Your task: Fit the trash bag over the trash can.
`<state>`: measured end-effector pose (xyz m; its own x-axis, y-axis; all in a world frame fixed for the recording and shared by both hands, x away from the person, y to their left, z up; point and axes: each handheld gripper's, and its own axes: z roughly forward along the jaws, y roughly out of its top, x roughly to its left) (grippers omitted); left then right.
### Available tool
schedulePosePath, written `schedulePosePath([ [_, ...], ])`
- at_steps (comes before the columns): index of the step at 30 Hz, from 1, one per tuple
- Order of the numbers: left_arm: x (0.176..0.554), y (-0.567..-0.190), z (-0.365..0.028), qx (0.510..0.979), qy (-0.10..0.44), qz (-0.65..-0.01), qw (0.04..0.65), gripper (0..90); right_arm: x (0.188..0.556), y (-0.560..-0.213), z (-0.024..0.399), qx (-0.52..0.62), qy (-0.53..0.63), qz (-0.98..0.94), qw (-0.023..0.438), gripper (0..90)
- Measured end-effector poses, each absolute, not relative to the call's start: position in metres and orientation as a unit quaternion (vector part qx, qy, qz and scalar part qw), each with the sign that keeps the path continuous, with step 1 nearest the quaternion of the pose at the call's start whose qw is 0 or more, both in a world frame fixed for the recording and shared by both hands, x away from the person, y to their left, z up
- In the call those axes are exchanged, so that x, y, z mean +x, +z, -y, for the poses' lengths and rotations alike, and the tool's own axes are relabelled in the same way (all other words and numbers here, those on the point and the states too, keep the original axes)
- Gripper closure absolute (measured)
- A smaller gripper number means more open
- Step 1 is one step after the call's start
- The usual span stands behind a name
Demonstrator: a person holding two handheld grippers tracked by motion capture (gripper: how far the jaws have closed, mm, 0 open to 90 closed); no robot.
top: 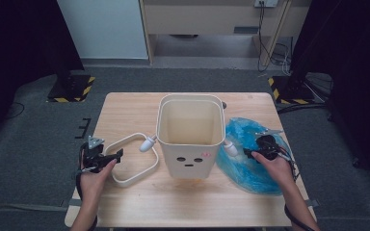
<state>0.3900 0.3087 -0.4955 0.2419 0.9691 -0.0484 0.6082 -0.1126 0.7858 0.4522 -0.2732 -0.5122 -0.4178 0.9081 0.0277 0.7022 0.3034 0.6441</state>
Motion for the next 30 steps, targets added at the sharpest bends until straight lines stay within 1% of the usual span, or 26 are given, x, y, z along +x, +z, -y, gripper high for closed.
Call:
schedulePosePath([
  [3,0.39,-0.496,-0.309,0.702,0.254,-0.562,0.358,12.9,0.452,-0.52,0.273,0.509,0.296,-0.79,0.17,45.7],
  [5,0.39,-0.496,-0.309,0.702,0.254,-0.562,0.356,12.9,0.452,-0.522,0.273,0.502,0.303,-0.79,0.18,56.1],
  [8,0.39,-0.498,-0.309,0.701,0.253,-0.564,0.354,12.9,0.453,-0.522,0.273,0.498,0.316,-0.788,0.176,75.3],
  [9,0.39,-0.498,-0.31,0.701,0.253,-0.564,0.355,12.9,0.453,-0.522,0.274,0.499,0.323,-0.786,0.172,80.0],
  [11,0.39,-0.497,-0.31,0.701,0.254,-0.564,0.354,12.9,0.455,-0.519,0.274,0.499,0.336,-0.781,0.169,84.9],
  [15,0.39,-0.498,-0.31,0.701,0.255,-0.564,0.354,12.9,0.458,-0.509,0.273,0.508,0.351,-0.772,0.148,86.9],
  [22,0.389,-0.495,-0.311,0.698,0.261,-0.563,0.358,13.0,0.464,-0.491,0.273,0.536,0.366,-0.753,0.112,87.4],
  [30,0.387,-0.493,-0.314,0.692,0.266,-0.565,0.361,12.8,0.469,-0.472,0.273,0.555,0.379,-0.736,0.085,87.3],
])
